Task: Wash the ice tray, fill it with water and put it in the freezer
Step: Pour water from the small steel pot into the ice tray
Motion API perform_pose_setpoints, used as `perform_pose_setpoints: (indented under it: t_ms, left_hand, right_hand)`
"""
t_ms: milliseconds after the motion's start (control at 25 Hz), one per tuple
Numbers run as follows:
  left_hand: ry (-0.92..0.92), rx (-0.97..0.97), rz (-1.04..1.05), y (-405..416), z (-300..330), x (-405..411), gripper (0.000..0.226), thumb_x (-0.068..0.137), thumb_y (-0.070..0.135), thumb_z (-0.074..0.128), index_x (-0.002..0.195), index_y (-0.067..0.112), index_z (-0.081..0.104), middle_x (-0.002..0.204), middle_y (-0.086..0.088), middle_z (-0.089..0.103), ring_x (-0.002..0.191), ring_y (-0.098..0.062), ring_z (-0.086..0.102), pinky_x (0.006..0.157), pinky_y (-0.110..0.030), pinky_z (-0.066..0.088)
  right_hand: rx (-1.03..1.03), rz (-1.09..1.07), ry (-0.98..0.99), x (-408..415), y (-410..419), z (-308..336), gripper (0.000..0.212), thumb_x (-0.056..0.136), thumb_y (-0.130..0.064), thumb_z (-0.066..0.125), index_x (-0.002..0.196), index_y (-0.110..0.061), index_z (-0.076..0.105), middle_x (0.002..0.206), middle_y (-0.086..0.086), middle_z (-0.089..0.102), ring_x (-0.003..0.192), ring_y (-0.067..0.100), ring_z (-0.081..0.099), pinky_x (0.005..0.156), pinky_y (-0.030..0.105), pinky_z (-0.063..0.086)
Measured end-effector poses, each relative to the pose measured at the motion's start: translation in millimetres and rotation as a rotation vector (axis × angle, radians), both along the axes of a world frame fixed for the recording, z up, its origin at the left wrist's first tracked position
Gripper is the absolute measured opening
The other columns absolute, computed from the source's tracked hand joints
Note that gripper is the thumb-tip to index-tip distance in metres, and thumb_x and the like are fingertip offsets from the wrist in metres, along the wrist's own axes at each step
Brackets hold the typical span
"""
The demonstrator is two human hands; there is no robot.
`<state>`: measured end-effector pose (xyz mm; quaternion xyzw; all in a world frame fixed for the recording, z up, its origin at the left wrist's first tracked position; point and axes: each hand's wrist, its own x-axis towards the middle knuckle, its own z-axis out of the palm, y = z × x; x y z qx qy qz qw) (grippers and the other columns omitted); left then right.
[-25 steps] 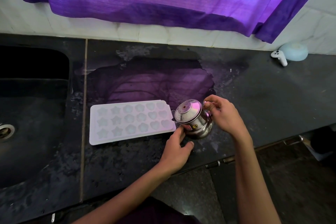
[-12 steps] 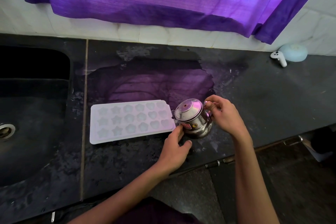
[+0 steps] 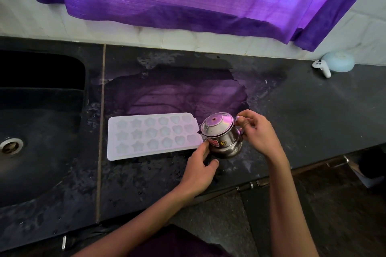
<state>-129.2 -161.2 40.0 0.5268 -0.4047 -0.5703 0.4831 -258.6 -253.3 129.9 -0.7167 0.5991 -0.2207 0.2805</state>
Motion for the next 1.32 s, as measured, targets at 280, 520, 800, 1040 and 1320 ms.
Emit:
perform_pose_setpoints:
  t_ms: [280,520,800,1040,1320]
  left_hand:
    - [0.048,0.032,0.0,0.9,-2.4,-3.5,0.06,0.089,-0.007,0.051,0.143,0.012,0.036,0.145,0.001,0.043,0.126,-0.001,0.038,0.103,-0.016,0.03]
    - [0.058,0.03,0.005,1.7,-0.6,-4.1,0.059,0.089,-0.006,0.05,0.143,0.014,0.036,0.143,0.004,0.044,0.128,-0.001,0.039,0.103,-0.015,0.031]
    - [0.022,-0.02,0.015,5.2,4.5,-2.6,0.06,0.089,-0.005,0.05,0.144,0.013,0.034,0.133,0.015,0.042,0.125,0.004,0.038,0.1,-0.009,0.03]
    - [-0.044,-0.031,0.128,14.7,2.9,0.2,0.057,0.088,-0.003,0.052,0.14,0.016,0.041,0.126,0.017,0.048,0.118,0.006,0.044,0.087,0.003,0.032]
    - [-0.007,-0.013,0.16,20.6,-0.6,11.2,0.055,0.087,-0.007,0.051,0.136,0.016,0.044,0.125,0.015,0.05,0.119,0.005,0.045,0.085,0.004,0.033]
  right_hand:
    - [-0.048,0.005,0.141,5.4,0.2,3.3,0.014,0.095,-0.029,0.053,0.082,-0.035,0.058,0.081,-0.014,0.067,0.084,0.013,0.064,0.078,0.033,0.047]
    - [-0.043,-0.015,0.139,5.0,1.7,2.6,0.016,0.095,-0.031,0.052,0.081,-0.036,0.057,0.079,-0.016,0.066,0.083,0.012,0.064,0.073,0.03,0.044]
    - [-0.001,-0.045,-0.023,-0.4,8.1,-0.4,0.014,0.095,-0.028,0.053,0.083,-0.03,0.06,0.086,-0.006,0.071,0.086,0.022,0.067,0.083,0.054,0.052]
    - [-0.012,-0.017,-0.027,7.2,14.9,-1.9,0.013,0.095,-0.03,0.053,0.085,-0.028,0.062,0.087,-0.005,0.071,0.084,0.019,0.067,0.081,0.051,0.053]
    - [-0.064,0.027,0.091,30.0,21.9,1.4,0.013,0.095,-0.03,0.052,0.085,-0.029,0.06,0.085,-0.009,0.07,0.085,0.014,0.065,0.08,0.036,0.05]
